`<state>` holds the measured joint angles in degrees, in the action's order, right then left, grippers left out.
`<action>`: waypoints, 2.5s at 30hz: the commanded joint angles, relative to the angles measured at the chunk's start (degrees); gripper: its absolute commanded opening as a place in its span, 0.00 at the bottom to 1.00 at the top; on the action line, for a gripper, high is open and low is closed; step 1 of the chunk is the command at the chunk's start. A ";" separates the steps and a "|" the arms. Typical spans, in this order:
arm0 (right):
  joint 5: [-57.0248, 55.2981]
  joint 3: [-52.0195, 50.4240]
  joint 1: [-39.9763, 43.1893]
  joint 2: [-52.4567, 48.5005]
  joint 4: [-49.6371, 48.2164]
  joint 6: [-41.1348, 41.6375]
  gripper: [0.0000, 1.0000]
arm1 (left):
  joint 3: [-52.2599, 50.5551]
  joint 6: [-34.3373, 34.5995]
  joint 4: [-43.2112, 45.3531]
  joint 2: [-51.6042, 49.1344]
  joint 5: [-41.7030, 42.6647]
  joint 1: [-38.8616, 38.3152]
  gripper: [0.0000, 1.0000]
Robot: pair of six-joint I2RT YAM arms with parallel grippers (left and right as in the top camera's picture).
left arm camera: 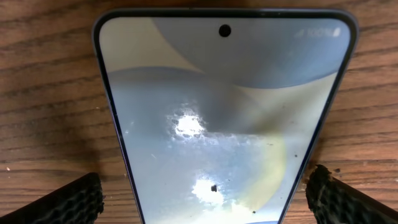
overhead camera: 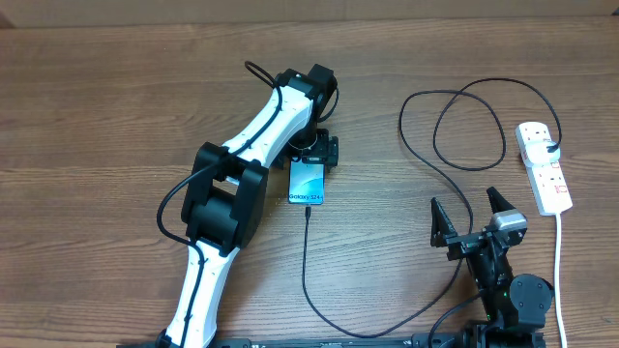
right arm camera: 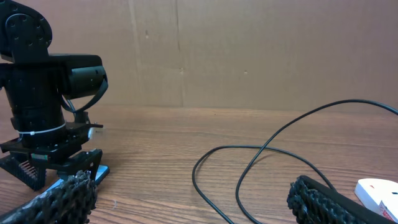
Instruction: Plug charger to phone and switch on socket
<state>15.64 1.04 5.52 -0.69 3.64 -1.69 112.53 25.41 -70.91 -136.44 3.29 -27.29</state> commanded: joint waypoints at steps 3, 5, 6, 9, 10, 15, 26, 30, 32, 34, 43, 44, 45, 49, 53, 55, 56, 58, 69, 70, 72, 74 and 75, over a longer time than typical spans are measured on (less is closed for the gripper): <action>-0.15 -0.59 -0.04 0.52 -0.31 0.17 1.00 | 0.07 0.79 -1.03 -1.14 -0.90 -0.17 1.00; -0.15 -0.59 -0.04 0.52 -0.31 0.17 1.00 | 0.07 0.79 -0.83 -1.14 -0.92 -0.17 1.00; -0.15 -0.59 -0.04 0.52 -0.31 0.17 1.00 | 0.07 0.79 -0.61 -1.14 -0.94 -0.17 1.00; -0.15 -0.59 -0.04 0.52 -0.31 0.17 1.00 | 0.07 0.79 0.09 -1.14 -0.92 -0.17 1.00; -0.15 -0.59 -0.04 0.52 -0.31 0.17 1.00 | 0.07 0.81 0.35 -1.14 -0.90 -0.17 1.00; -0.15 -0.59 -0.04 0.52 -0.31 0.17 1.00 | 0.07 0.98 0.48 -1.14 -0.79 -0.17 1.00; -0.15 -0.59 -0.04 0.52 -0.31 0.17 1.00 | -0.31 -0.04 3.69 -1.14 -0.92 -0.28 1.00; -0.15 -0.59 -0.04 0.52 -0.31 0.17 1.00 | -0.31 -0.15 3.23 -1.14 -0.92 -0.28 1.00; -0.15 -0.59 -0.04 0.52 -0.31 0.17 1.00 | -0.31 -0.13 2.86 -1.11 -0.76 -0.26 1.00; -0.15 -0.59 -0.04 0.52 -0.31 0.17 1.00 | -0.31 -0.13 2.32 -0.98 -0.72 -0.22 0.99; -0.15 -0.59 -0.04 0.52 -0.31 0.17 1.00 | -0.31 -0.85 3.13 -0.92 2.08 -0.48 1.00; -0.15 -0.59 -0.04 0.52 -0.31 0.17 1.00 | -0.31 -0.74 2.97 -0.92 0.85 -0.55 1.00; -0.15 -0.59 -0.04 0.52 -0.31 0.17 1.00 | -0.31 -0.81 2.67 -0.92 0.28 -0.55 1.00; -0.15 -0.59 -0.04 0.52 -0.31 0.17 1.00 | -0.33 -1.18 1.07 -1.07 0.13 -0.52 1.00; -0.15 -0.59 -0.04 0.52 -0.31 0.17 1.00 | -1.86 -1.20 1.31 -1.09 0.37 -0.70 1.00; -0.15 -0.59 -0.04 0.52 -0.31 0.17 1.00 | -3.65 -1.73 2.19 -1.09 0.35 -0.83 1.00; -0.15 -0.59 -0.04 0.52 -0.31 0.17 1.00 | -4.68 -1.70 2.69 -1.09 0.33 -0.87 1.00; -0.15 -0.59 -0.04 0.52 -0.31 0.17 1.00 | -6.84 -1.88 4.50 -1.09 1.18 -0.87 1.00; -0.15 -0.59 -0.04 0.52 -0.31 0.17 1.00 | -6.73 -3.13 5.03 -1.07 4.07 0.72 0.99; -0.15 -0.59 -0.04 0.52 -0.31 0.17 1.00 | -6.73 -3.10 5.07 -1.07 4.20 0.74 1.00; -0.15 -0.59 -0.04 0.52 -0.31 0.17 1.00 | -6.73 -2.21 5.07 -1.07 4.26 0.74 1.00; -0.15 -0.59 -0.04 0.52 -0.31 0.17 1.00 | -6.75 -1.60 5.01 -1.07 4.24 0.63 1.00; -0.15 -0.59 -0.04 0.52 -0.31 0.17 1.00 | -6.75 -1.55 5.01 -1.07 4.11 0.61 1.00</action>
<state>15.68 1.04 5.54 -0.69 3.64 -1.67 108.22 23.86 -66.74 -134.63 4.51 -27.11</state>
